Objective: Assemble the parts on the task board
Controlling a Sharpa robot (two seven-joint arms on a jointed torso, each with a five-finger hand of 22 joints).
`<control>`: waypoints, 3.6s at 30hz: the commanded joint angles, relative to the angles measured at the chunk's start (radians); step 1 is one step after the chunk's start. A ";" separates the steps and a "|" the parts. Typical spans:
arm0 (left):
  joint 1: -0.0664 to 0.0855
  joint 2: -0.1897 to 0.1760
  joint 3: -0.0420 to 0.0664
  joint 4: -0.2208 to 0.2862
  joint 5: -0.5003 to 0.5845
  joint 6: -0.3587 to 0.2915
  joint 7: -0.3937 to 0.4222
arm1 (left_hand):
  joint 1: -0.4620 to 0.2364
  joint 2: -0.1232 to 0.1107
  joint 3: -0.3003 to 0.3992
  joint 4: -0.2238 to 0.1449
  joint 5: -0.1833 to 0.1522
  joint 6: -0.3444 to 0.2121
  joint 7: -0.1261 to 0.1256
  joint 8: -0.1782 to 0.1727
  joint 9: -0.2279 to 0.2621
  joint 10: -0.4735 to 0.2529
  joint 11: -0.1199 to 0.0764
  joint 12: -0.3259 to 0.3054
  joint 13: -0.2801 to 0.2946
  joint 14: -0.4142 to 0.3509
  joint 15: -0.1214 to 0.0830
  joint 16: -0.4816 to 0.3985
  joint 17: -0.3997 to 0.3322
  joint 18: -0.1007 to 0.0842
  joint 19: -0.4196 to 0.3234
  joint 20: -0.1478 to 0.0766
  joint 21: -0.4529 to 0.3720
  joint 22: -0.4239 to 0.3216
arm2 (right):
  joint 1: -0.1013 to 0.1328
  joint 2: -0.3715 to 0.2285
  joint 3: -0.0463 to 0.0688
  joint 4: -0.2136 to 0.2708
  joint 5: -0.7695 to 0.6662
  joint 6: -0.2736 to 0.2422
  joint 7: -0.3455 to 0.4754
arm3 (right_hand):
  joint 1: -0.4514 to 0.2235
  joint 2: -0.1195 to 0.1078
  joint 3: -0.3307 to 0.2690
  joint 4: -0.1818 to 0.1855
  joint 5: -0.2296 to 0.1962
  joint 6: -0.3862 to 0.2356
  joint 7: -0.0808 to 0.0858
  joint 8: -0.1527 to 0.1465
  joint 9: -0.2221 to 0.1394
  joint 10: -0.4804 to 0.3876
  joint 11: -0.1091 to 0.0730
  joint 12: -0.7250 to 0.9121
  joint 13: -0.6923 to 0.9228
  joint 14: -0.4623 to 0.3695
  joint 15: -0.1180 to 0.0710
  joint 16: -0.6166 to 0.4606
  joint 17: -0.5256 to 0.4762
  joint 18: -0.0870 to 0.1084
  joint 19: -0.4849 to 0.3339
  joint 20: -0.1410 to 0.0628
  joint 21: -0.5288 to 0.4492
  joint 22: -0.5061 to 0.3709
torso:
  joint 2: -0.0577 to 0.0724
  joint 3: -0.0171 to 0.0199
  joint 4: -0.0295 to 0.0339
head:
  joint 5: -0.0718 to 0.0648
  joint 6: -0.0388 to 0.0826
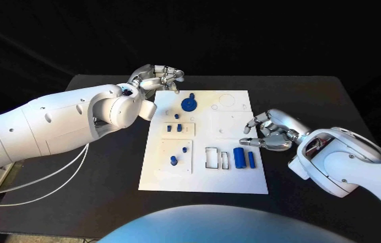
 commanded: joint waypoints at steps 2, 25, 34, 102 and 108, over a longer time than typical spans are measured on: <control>0.000 0.000 0.000 0.003 -0.008 0.013 0.007 | -0.012 -0.001 0.006 -0.001 -0.005 -0.005 0.004 0.003 0.001 -0.002 0.007 -0.007 -0.001 -0.006 0.005 -0.005 0.000 0.010 -0.001 0.005 -0.006 -0.002 | -0.018 -0.033 -0.005 0.016 -0.045 0.013 -0.116 | 0.043 0.010 -0.091 0.086 -0.014 -0.011 0.002 -0.007 0.019 0.007 0.003 -0.001 0.119 0.096 -0.006 0.007 0.223 -0.008 0.036 0.002 0.010 0.204 | -0.002 -0.0047 -0.0034 | -0.016 0.000; 0.000 -0.005 -0.001 0.010 -0.010 0.015 0.011 | -0.017 -0.002 0.004 0.000 -0.008 -0.007 0.004 0.003 0.001 -0.004 0.007 -0.007 -0.002 -0.007 0.006 -0.006 0.000 0.009 -0.002 0.006 -0.007 -0.003 | -0.101 0.048 -0.010 -0.007 -0.220 0.009 -0.220 | 0.048 0.024 -0.113 0.094 0.004 0.001 -0.001 -0.005 0.024 0.014 0.000 0.005 0.128 0.102 -0.007 0.016 0.250 -0.017 0.051 0.001 0.054 0.216 | -0.001 -0.0042 -0.0034 | -0.009 0.000; 0.000 -0.008 -0.001 0.011 -0.015 0.015 0.010 | -0.017 -0.002 0.004 0.000 -0.008 -0.007 0.004 0.003 0.001 -0.004 0.007 -0.007 -0.002 -0.007 0.006 -0.006 0.000 0.009 -0.002 0.006 -0.007 -0.003 | -0.112 0.078 -0.010 -0.023 -0.231 0.025 -0.228 | 0.045 0.027 -0.116 0.095 0.009 0.007 -0.002 -0.004 0.025 0.016 -0.001 0.007 0.130 0.102 -0.008 0.017 0.252 -0.017 0.051 0.001 0.056 0.216 | 0.000 -0.0060 -0.0042 | -0.007 0.000; 0.000 -0.008 0.000 0.014 -0.022 0.023 0.002 | -0.023 0.002 0.005 -0.001 -0.008 -0.007 0.004 0.005 0.001 -0.007 0.008 -0.007 -0.003 -0.011 0.007 -0.006 0.001 0.010 -0.004 0.007 -0.010 -0.006 | -0.073 0.210 -0.005 -0.013 -0.078 0.056 -0.235 | -0.065 0.090 -0.039 0.095 0.124 0.146 -0.045 -0.010 0.020 0.060 -0.039 0.049 0.187 0.104 -0.041 0.021 0.262 -0.030 0.072 -0.030 0.121 0.232 | 0.002 -0.0089 0.0009 | -0.013 0.000; 0.000 -0.011 0.000 0.014 -0.022 0.023 0.000 | -0.023 0.002 0.005 -0.001 -0.008 -0.007 0.004 0.005 0.001 -0.007 0.008 -0.007 -0.003 -0.011 0.007 -0.006 0.001 0.010 -0.004 0.007 -0.010 -0.006 | -0.074 0.228 -0.005 -0.029 -0.091 0.071 -0.244 | -0.126 0.094 -0.044 0.095 0.120 0.166 -0.052 -0.001 0.031 0.076 -0.044 0.073 0.213 0.104 -0.044 0.021 0.262 -0.030 0.072 -0.032 0.123 0.233 | 0.001 -0.0073 -0.0008 | -0.010 0.000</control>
